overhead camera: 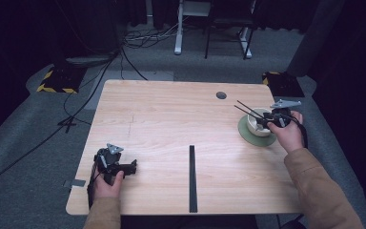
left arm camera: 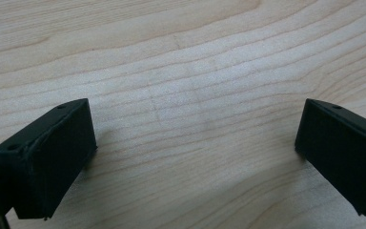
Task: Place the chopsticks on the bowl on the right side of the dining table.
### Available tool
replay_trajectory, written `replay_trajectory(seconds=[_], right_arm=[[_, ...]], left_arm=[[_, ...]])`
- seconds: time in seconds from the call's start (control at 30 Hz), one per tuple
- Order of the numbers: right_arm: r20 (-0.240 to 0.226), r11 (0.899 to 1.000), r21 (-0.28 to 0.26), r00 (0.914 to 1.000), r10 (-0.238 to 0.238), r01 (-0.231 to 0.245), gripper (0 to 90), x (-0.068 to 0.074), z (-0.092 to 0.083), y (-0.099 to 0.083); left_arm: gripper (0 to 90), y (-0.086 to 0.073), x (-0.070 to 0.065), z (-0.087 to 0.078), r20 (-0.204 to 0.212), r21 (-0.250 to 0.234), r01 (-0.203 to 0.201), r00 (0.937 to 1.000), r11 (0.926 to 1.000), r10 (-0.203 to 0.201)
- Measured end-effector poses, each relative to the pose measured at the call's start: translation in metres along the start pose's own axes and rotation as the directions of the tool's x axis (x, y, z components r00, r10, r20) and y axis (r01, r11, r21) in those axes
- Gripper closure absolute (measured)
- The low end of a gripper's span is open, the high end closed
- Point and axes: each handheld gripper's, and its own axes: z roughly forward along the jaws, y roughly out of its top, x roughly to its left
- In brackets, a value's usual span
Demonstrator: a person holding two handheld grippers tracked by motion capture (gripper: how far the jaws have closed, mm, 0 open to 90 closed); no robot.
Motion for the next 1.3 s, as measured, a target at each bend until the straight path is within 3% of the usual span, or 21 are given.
replay_trajectory(seconds=[0.27, 0.57, 0.73, 0.97, 1.0, 1.3], right_arm=[[-0.038, 1.000, 0.009, 0.9989, -0.026, 0.027, 69.3, 0.003, -0.001, -0.001], [-0.077, 1.000, 0.005, 0.9968, -0.021, 0.022, 66.7, 0.005, -0.007, -0.004], [-0.053, 0.999, -0.047, 0.9986, -0.009, 0.006, 60.0, 0.004, -0.025, -0.006], [-0.016, 0.997, -0.075, 0.9999, 0.000, -0.001, 55.2, 0.001, -0.053, -0.016], [-0.030, 0.995, -0.093, 0.9992, 0.027, -0.030, 54.3, -0.002, -0.060, -0.022], [0.016, 0.997, -0.065, 0.9986, 0.051, -0.050, 52.2, -0.010, -0.071, -0.050]], left_arm=[[0.2, 0.000, 0.000, 0.000, -0.002, -0.001, 0.000, 1.0000, 1.0000, 0.000], [0.2, 0.000, 0.000, 0.000, -0.001, 0.000, 0.001, 1.0000, 1.0000, -0.001], [0.2, 0.000, 0.000, 0.000, -0.002, -0.001, -0.001, 1.0000, 1.0000, 0.001], [0.2, 0.000, 0.000, 0.000, -0.002, 0.000, -0.001, 1.0000, 1.0000, 0.001], [0.2, 0.000, 0.000, 0.000, 0.000, 0.000, 0.000, 1.0000, 1.0000, 0.000], [0.2, 0.000, 0.000, 0.000, -0.003, -0.001, 0.000, 1.0000, 1.0000, 0.000]])
